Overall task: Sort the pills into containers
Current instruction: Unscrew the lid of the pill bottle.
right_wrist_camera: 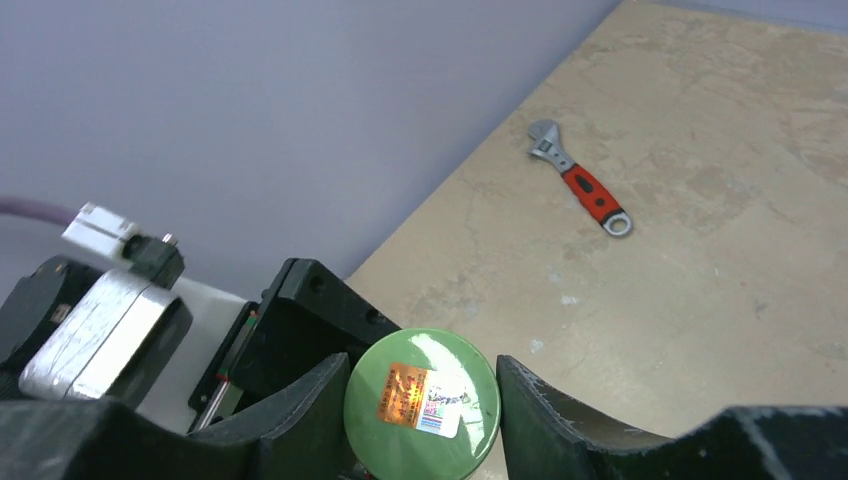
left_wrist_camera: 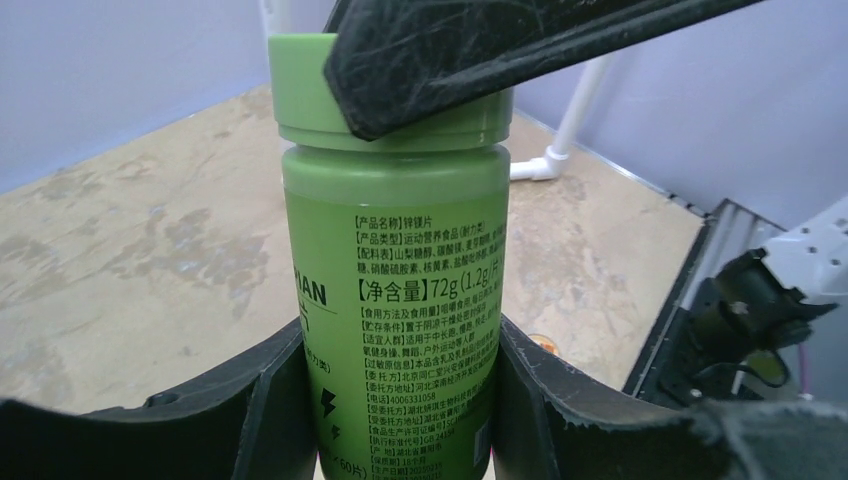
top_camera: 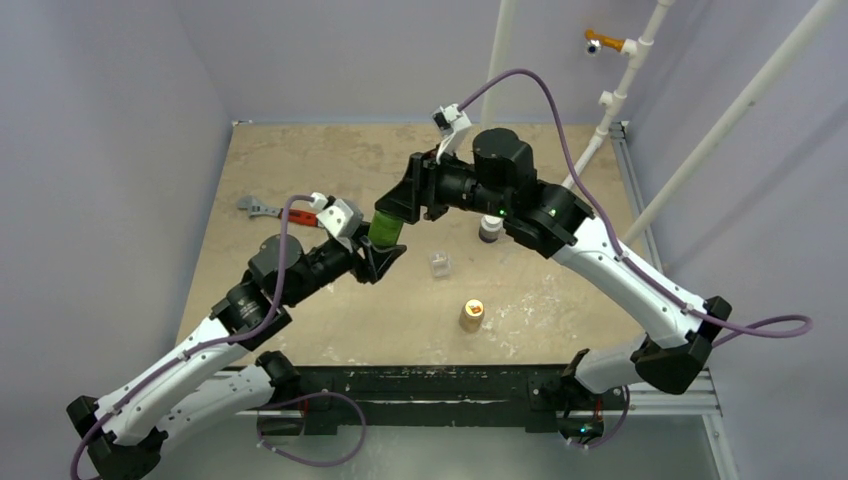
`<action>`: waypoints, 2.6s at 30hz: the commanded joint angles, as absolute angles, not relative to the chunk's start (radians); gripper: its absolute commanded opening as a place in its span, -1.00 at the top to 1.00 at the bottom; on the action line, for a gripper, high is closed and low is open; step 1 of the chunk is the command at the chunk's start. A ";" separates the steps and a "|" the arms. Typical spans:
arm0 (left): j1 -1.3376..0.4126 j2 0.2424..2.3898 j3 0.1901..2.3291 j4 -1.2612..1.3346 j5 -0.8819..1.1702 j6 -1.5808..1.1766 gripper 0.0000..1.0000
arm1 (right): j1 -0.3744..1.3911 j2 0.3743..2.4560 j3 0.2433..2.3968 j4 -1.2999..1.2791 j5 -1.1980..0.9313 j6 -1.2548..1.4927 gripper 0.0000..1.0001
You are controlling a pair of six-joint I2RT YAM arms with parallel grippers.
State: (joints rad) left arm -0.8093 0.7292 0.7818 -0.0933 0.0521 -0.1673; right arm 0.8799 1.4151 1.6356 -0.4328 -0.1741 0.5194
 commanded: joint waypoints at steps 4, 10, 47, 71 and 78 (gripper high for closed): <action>-0.807 0.678 0.866 -0.041 0.432 -0.238 1.00 | 0.794 1.336 1.605 -0.174 -0.560 0.390 0.63; -0.807 0.663 0.870 0.043 0.584 -0.307 1.00 | 0.781 1.329 1.598 -0.047 -0.765 0.419 0.64; -0.806 0.695 0.902 -0.136 0.025 -0.120 1.00 | 0.770 1.367 1.633 -0.224 -0.500 0.482 -0.98; -0.827 0.798 0.846 -0.052 -0.211 -0.070 1.00 | 0.858 1.503 1.714 -0.427 0.020 0.675 -0.72; -0.827 0.808 0.840 -0.052 -0.207 -0.077 1.00 | 0.870 1.523 1.736 -0.424 0.003 0.687 -0.33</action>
State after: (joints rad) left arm -0.8207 0.8097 0.8371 -0.1337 -0.2050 -0.0845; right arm 0.8635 1.5169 1.6855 -0.4347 -0.0166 0.6743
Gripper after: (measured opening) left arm 0.514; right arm 0.739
